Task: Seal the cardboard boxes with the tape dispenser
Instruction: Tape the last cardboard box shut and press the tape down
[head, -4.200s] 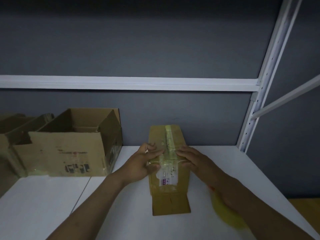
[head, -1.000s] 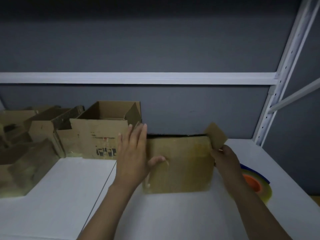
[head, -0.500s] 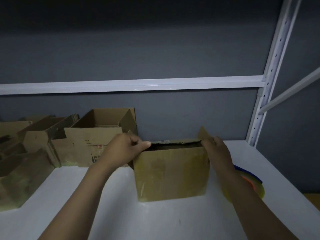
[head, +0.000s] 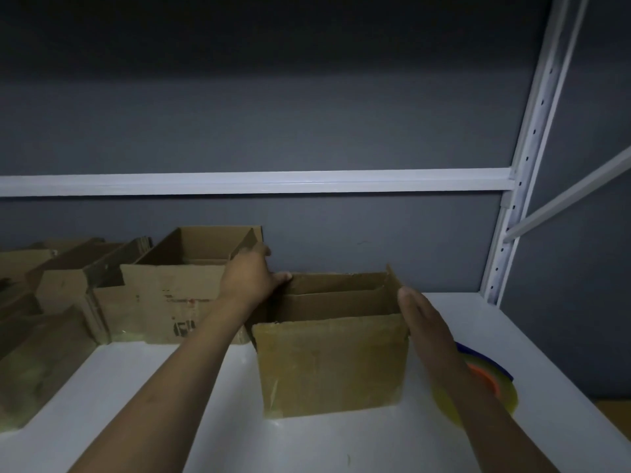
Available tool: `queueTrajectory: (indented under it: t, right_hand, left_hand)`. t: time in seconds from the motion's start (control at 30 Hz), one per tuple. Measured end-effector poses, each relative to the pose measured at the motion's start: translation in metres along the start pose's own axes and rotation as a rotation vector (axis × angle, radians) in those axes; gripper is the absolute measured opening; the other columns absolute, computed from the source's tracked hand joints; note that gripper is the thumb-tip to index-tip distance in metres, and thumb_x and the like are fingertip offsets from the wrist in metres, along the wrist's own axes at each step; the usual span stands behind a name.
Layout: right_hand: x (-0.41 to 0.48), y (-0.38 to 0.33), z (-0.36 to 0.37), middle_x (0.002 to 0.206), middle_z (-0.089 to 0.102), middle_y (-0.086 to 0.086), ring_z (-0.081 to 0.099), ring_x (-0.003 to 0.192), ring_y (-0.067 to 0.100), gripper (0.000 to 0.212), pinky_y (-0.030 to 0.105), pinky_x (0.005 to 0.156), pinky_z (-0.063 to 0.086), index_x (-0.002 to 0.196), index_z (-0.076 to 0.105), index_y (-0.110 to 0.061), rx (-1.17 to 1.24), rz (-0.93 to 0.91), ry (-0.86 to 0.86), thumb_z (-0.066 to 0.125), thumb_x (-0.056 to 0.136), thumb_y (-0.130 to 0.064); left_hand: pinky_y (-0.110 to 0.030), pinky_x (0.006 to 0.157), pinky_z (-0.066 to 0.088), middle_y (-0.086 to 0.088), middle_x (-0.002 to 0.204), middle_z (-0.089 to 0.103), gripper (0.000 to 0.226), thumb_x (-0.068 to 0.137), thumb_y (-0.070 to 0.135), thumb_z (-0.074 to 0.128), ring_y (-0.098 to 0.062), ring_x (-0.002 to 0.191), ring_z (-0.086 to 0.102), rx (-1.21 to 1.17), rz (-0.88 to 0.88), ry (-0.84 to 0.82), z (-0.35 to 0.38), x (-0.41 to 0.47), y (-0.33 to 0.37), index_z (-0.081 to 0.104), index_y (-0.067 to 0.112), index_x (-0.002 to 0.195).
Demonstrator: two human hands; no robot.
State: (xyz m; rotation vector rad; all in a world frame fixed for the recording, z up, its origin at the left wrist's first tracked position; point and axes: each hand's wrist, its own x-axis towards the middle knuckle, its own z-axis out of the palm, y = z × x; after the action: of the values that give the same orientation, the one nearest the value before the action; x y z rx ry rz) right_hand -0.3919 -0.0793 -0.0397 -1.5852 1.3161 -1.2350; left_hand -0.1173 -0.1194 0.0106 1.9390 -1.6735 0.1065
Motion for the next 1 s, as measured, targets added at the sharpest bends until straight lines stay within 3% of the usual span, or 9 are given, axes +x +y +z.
queueTrajectory:
  t: [0.1,0.17,0.27,0.33,0.4,0.57,0.73,0.9,1.0]
  right_hand:
    - [0.003,0.011,-0.002,0.128,0.052,-0.015,0.054,0.114,0.004,0.091,0.016,0.080,0.049,0.135,0.035,-0.036,0.097,-0.039,-0.131,0.055,0.060,-0.084]
    - [0.006,0.019,-0.004,0.125,0.052,-0.018,0.055,0.111,0.003,0.106,0.017,0.073,0.054,0.134,0.033,-0.040,0.121,-0.039,-0.174,0.066,0.044,-0.084]
    - [0.006,0.027,0.001,0.120,0.054,-0.015,0.058,0.108,0.010,0.078,0.026,0.081,0.054,0.132,0.034,-0.039,0.072,-0.011,-0.129,0.073,0.068,-0.060]
    - [0.005,0.030,0.008,0.114,0.054,-0.016,0.056,0.108,0.014,0.060,0.033,0.089,0.050,0.134,0.035,-0.036,0.042,0.015,-0.091,0.065,0.083,-0.045]
    - [0.003,0.030,0.013,0.115,0.052,-0.011,0.054,0.106,0.015,0.058,0.034,0.091,0.048,0.139,0.033,-0.031,-0.010,0.027,-0.074,0.060,0.089,-0.041]
    - [-0.005,0.024,0.016,0.119,0.054,-0.006,0.057,0.111,0.020,0.061,0.039,0.091,0.051,0.139,0.037,-0.028,-0.044,0.001,-0.069,0.065,0.086,-0.039]
    - [-0.025,0.012,0.020,0.125,0.055,-0.006,0.056,0.111,0.019,0.070,0.041,0.090,0.053,0.139,0.036,-0.029,-0.033,0.003,-0.120,0.073,0.080,-0.037]
    - [-0.044,-0.005,0.038,0.119,0.049,-0.012,0.050,0.106,0.010,0.068,0.028,0.085,0.047,0.133,0.035,-0.034,-0.038,-0.043,-0.257,0.076,0.079,-0.031]
    - [-0.052,-0.009,0.059,0.124,0.051,-0.007,0.053,0.109,0.013,0.068,0.031,0.085,0.049,0.130,0.039,-0.033,-0.079,-0.059,-0.293,0.079,0.075,-0.034]
  left_hand:
    - [-0.035,0.077,0.051,0.000,0.111,0.058,0.064,0.079,0.057,0.070,-0.021,0.099,0.058,-0.318,-0.115,0.003,-0.005,-0.006,-0.001,0.049,0.016,0.122]
    - [-0.041,0.093,0.050,0.001,0.121,0.056,0.072,0.080,0.066,0.060,-0.022,0.111,0.056,-0.605,-0.179,-0.081,-0.006,-0.019,-0.008,0.048,0.016,0.130]
    - [-0.040,0.100,0.048,0.004,0.126,0.057,0.080,0.074,0.076,0.056,-0.018,0.116,0.056,-0.874,-0.139,-0.246,-0.007,-0.053,-0.020,0.047,0.027,0.137]
    - [-0.023,0.087,0.051,0.012,0.117,0.058,0.058,0.082,0.053,0.061,-0.006,0.105,0.057,-0.940,-0.109,-0.310,-0.002,-0.076,-0.022,0.045,0.034,0.135]
    - [-0.012,0.068,0.052,0.012,0.109,0.063,0.049,0.081,0.033,0.071,-0.002,0.094,0.062,-0.940,-0.136,-0.285,0.008,-0.093,-0.020,0.050,0.029,0.126]
    - [-0.014,0.061,0.052,0.015,0.106,0.063,0.056,0.077,0.020,0.080,0.002,0.086,0.064,-0.975,-0.237,-0.137,0.026,-0.123,-0.018,0.049,0.029,0.123]
    - [-0.019,0.070,0.050,0.019,0.106,0.059,0.060,0.075,0.025,0.082,-0.001,0.094,0.058,-0.891,-0.351,-0.003,0.004,-0.156,-0.019,0.046,0.032,0.122]
    - [-0.035,0.089,0.052,0.014,0.117,0.054,0.071,0.073,0.034,0.081,-0.014,0.107,0.055,-0.790,-0.413,0.062,-0.026,-0.190,-0.037,0.037,0.037,0.129]
    - [-0.036,0.089,0.053,0.014,0.119,0.053,0.072,0.073,0.035,0.081,-0.014,0.107,0.054,-0.750,-0.413,0.110,-0.041,-0.209,-0.054,0.037,0.039,0.130]
